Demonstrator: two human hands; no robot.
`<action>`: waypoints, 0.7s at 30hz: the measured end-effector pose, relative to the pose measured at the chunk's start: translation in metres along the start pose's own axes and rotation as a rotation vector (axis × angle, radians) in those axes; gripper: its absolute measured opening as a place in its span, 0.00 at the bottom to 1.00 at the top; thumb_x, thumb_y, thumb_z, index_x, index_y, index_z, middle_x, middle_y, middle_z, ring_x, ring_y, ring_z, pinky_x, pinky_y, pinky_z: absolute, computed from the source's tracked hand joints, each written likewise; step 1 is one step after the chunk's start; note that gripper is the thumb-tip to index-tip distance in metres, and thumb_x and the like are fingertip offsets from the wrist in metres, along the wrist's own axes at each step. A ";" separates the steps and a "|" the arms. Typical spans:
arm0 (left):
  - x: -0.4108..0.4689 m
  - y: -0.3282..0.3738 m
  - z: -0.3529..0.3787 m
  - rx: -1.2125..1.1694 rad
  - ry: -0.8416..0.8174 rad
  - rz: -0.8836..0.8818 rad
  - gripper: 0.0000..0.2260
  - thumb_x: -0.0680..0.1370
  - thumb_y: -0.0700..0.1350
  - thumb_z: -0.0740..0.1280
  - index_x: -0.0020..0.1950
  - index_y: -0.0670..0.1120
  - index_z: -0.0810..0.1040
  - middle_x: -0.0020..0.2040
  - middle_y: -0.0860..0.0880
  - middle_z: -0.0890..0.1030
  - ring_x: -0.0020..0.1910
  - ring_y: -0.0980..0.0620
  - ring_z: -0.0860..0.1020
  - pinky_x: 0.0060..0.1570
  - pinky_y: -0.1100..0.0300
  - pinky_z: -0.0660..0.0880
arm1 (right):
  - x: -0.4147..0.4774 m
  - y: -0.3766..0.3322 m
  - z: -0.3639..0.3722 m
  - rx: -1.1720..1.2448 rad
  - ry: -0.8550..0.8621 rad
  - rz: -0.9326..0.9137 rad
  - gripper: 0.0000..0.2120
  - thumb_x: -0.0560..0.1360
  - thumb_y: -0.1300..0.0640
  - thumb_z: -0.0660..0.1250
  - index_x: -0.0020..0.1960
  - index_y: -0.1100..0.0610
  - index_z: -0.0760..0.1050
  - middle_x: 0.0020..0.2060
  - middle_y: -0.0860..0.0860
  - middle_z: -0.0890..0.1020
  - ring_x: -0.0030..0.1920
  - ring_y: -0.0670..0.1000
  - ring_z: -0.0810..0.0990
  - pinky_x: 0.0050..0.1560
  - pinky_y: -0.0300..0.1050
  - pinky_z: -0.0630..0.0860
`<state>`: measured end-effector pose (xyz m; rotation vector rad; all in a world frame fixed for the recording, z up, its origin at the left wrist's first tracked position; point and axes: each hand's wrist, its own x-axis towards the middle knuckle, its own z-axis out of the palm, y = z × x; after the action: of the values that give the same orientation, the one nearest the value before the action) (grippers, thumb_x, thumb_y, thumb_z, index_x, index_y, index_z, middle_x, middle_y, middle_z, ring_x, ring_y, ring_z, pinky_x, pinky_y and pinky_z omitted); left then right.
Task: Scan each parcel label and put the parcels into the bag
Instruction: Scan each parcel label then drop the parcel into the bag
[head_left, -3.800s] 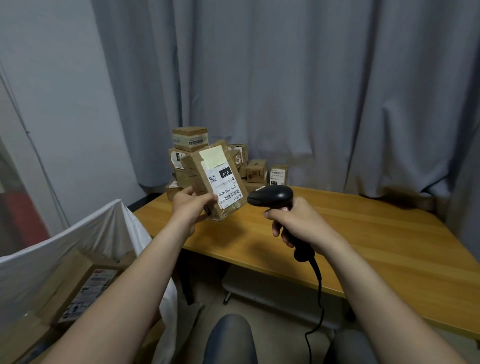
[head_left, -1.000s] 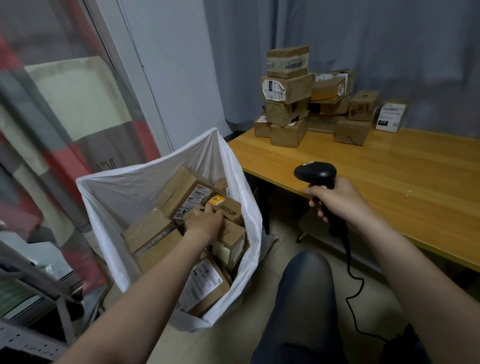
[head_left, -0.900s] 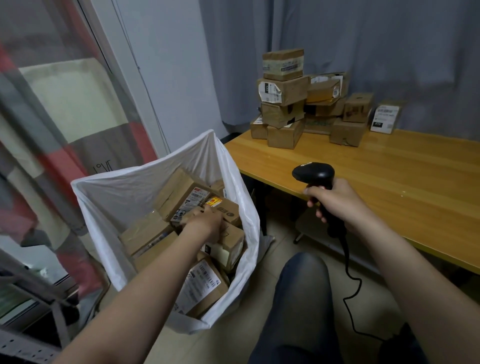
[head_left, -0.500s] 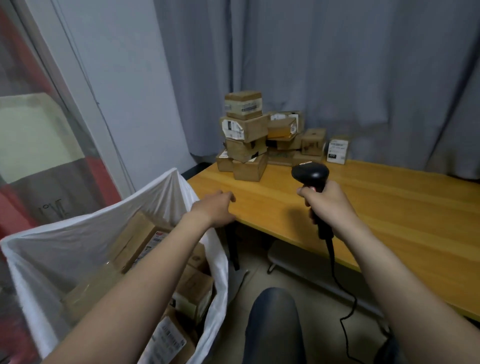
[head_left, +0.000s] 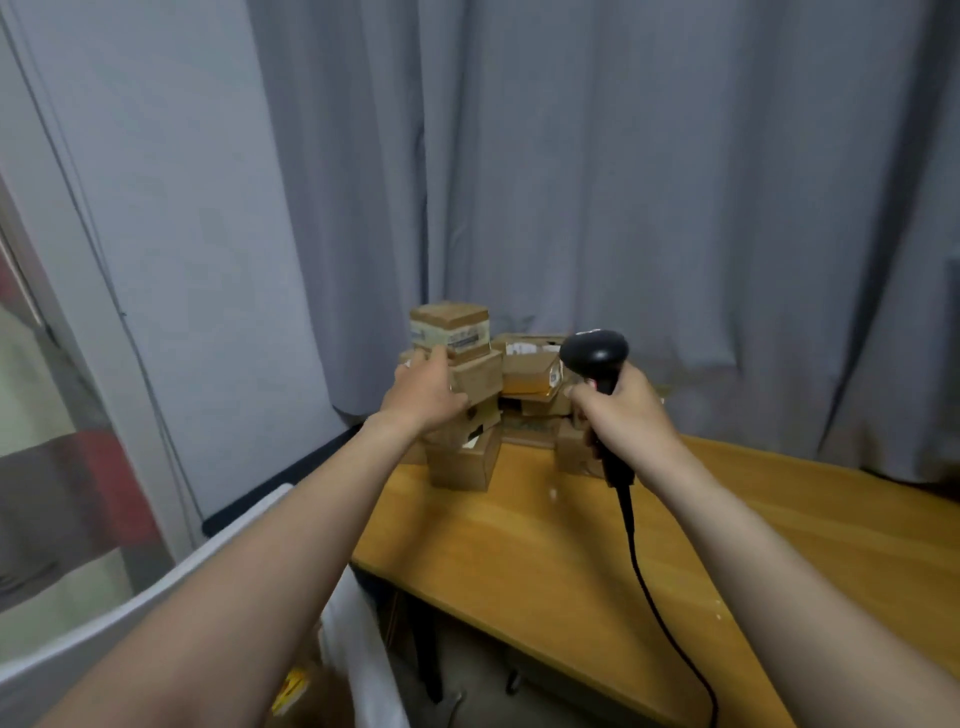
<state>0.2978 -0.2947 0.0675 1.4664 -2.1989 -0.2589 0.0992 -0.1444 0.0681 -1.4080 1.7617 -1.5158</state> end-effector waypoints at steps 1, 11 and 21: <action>0.013 -0.001 -0.002 -0.015 0.004 -0.012 0.29 0.78 0.50 0.72 0.76 0.50 0.64 0.74 0.42 0.64 0.72 0.37 0.64 0.68 0.42 0.70 | 0.010 -0.001 0.004 -0.022 0.005 -0.019 0.05 0.79 0.56 0.69 0.53 0.54 0.74 0.37 0.55 0.80 0.36 0.56 0.82 0.40 0.55 0.81; 0.120 -0.028 -0.002 -0.355 0.037 -0.152 0.51 0.69 0.61 0.80 0.81 0.52 0.52 0.76 0.40 0.58 0.76 0.36 0.58 0.74 0.40 0.63 | 0.093 0.008 0.039 0.051 0.006 0.002 0.06 0.82 0.56 0.67 0.57 0.49 0.72 0.35 0.54 0.80 0.29 0.50 0.81 0.32 0.46 0.77; 0.172 -0.060 0.033 -0.435 0.041 -0.022 0.55 0.61 0.66 0.82 0.79 0.58 0.54 0.76 0.49 0.51 0.76 0.38 0.58 0.77 0.37 0.60 | 0.129 0.033 0.055 0.075 -0.021 0.060 0.04 0.82 0.56 0.67 0.54 0.50 0.72 0.29 0.53 0.79 0.27 0.50 0.79 0.31 0.46 0.77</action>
<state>0.2776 -0.4791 0.0632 1.2396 -1.9368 -0.6624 0.0790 -0.2864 0.0575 -1.3183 1.7008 -1.5142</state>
